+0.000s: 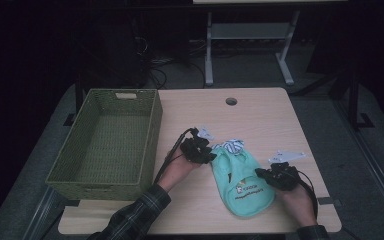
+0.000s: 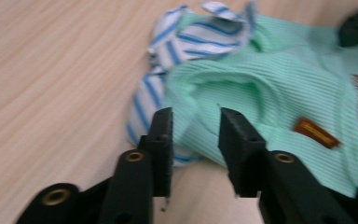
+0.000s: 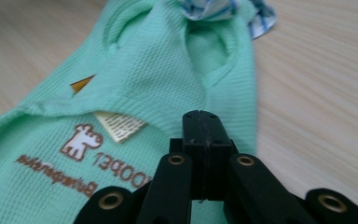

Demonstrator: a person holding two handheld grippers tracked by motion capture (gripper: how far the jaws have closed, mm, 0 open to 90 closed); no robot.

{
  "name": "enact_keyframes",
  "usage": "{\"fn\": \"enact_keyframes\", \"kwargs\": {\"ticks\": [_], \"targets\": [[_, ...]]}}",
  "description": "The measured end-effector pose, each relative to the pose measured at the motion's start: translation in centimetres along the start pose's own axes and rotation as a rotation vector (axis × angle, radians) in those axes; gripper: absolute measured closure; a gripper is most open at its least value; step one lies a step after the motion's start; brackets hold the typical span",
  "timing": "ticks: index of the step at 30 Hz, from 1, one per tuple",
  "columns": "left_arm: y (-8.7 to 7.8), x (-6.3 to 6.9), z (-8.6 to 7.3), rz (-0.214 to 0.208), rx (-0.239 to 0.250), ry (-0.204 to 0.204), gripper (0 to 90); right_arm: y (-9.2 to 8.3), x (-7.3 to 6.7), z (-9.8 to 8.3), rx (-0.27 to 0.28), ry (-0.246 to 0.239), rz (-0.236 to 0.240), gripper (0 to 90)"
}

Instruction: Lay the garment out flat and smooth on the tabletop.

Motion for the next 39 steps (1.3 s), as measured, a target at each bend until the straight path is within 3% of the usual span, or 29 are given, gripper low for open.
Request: {"fn": "enact_keyframes", "kwargs": {"ticks": [6,9,11,14,24,27,39], "targets": [[1.7,-1.2,0.1,0.014,-0.027,-0.023,53.6,0.5,0.4,-0.3,-0.024,-0.014,-0.018,89.7],[2.4,-1.4,-0.2,0.019,-0.046,-0.018,63.1,0.7,0.8,-0.6,-0.039,0.000,-0.021,89.7],[2.7,-1.5,-0.4,0.025,-0.058,-0.010,75.4,0.8,0.9,-0.7,-0.044,0.011,-0.018,89.7],[2.5,-1.5,-0.5,0.022,-0.060,-0.013,84.8,0.8,1.0,-0.7,-0.046,0.015,-0.021,89.7],[0.3,-1.5,-1.9,0.068,-0.068,-0.018,87.1,0.8,1.1,-0.8,-0.054,0.014,-0.027,89.9],[0.5,-1.0,-2.7,0.056,-0.088,-0.008,86.9,0.8,1.1,-0.7,-0.055,0.015,-0.027,89.9],[-0.5,1.2,-4.2,-0.021,-0.089,-0.004,85.1,0.6,1.8,-0.7,-0.049,0.018,-0.039,89.8]]}}
Point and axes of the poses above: each handheld gripper's, and its own axes: y roughly forward along the jaws, z roughly out of its top, x roughly to its right, the point moved 5 cm from there along y, roughly forward along the jaws, and after that the axes turned 4 degrees about -y, right-handed, at the moved point
